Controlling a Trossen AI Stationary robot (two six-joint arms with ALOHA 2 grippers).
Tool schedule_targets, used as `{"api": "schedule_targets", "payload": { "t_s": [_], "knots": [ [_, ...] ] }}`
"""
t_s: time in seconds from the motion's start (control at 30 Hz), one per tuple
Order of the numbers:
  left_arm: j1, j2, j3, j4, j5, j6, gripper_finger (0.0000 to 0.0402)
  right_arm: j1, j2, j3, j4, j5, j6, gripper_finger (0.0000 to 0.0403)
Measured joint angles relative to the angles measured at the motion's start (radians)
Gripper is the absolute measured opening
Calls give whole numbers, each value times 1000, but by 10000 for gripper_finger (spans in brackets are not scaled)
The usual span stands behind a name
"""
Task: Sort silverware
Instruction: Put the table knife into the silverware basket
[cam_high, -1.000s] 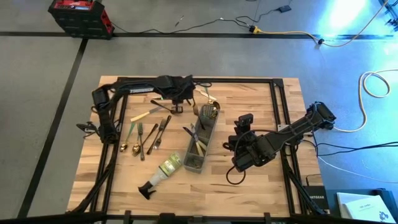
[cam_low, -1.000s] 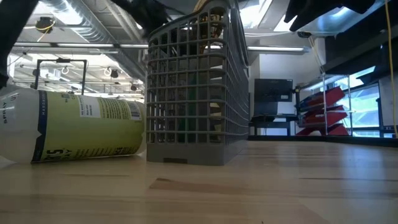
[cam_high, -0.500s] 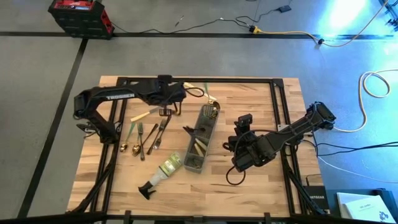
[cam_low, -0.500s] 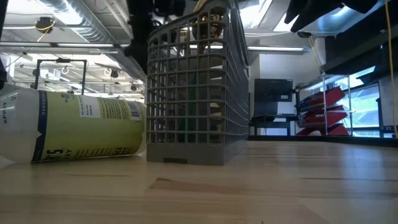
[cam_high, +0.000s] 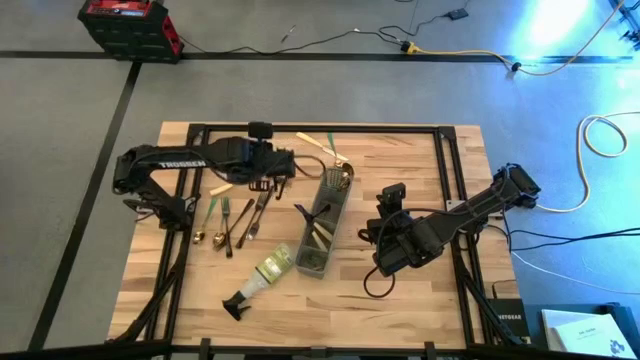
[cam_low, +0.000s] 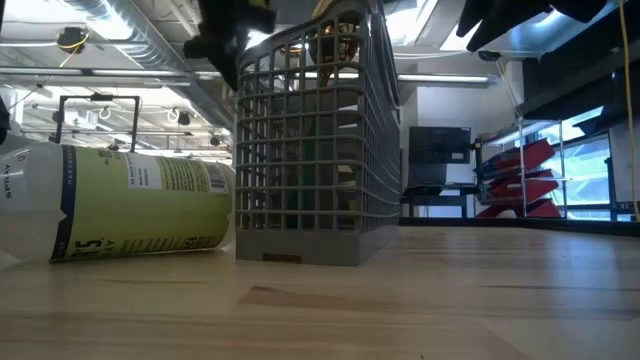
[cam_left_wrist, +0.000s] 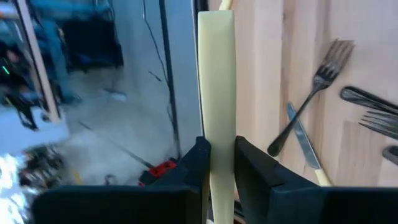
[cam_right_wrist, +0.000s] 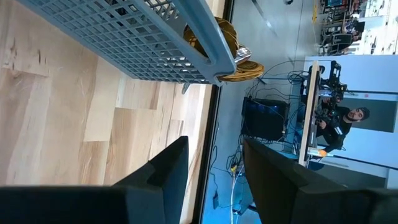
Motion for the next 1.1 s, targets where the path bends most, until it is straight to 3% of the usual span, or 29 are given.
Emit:
{"api": "schedule_targets", "payload": {
  "t_s": [0.3, 0.47, 0.63, 0.8, 0.93, 1.1],
  "knots": [
    [-205, 0, 61, -3, -79, 91, 40, 0, 0, 0, 1, 10, -20, 136],
    [-309, 25, 61, 27, -120, 209, 40, 0, 0, 0, 13, 9, -26, 136],
    [-388, 72, 61, 122, -251, 409, 40, 0, 0, 0, 55, 4, -24, 136],
    [-440, 107, 61, 293, -354, 659, 40, -7, 0, 0, 46, 87, 160, 136],
    [-468, 115, 61, 400, -386, 857, 40, -7, -6, 0, -93, 104, 384, 136],
    [-507, 117, 61, 415, -404, 1050, 40, 9, -33, -41, -60, 107, 534, 136]
  ]
}}
